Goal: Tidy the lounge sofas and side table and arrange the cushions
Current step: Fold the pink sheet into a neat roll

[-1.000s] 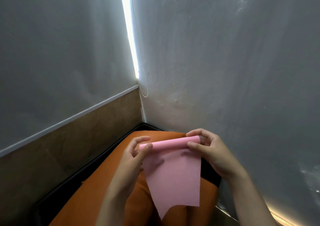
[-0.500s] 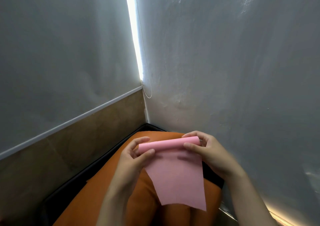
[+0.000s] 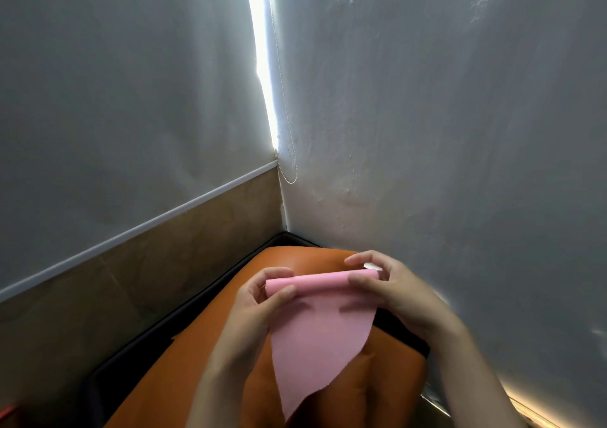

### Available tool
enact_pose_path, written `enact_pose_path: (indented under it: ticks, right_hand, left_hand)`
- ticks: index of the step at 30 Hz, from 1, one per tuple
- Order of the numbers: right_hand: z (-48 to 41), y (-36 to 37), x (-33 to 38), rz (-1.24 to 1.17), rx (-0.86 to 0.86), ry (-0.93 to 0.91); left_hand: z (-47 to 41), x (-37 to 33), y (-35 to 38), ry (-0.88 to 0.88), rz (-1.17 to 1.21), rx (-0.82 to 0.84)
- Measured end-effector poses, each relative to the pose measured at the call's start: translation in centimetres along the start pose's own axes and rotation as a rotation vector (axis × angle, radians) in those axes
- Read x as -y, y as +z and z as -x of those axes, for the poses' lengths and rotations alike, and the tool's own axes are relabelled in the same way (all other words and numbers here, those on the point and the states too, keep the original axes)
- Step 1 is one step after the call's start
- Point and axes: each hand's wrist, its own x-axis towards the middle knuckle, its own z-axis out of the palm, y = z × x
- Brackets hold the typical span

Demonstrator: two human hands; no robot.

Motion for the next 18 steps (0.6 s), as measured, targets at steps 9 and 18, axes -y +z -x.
enact_pose_path:
  ticks: [9,18]
  right_hand:
    - [-0.6,0.0,-0.5,0.143,-0.002,-0.082]
    - [-1.4,0.1,-1.0,-0.018,0.000,-0.046]
  left_hand:
    - [-0.1,0.3,0.6,0.042,-0.169,0.036]
    - [-1.2,0.3,0.0,0.100,-0.031,-0.056]
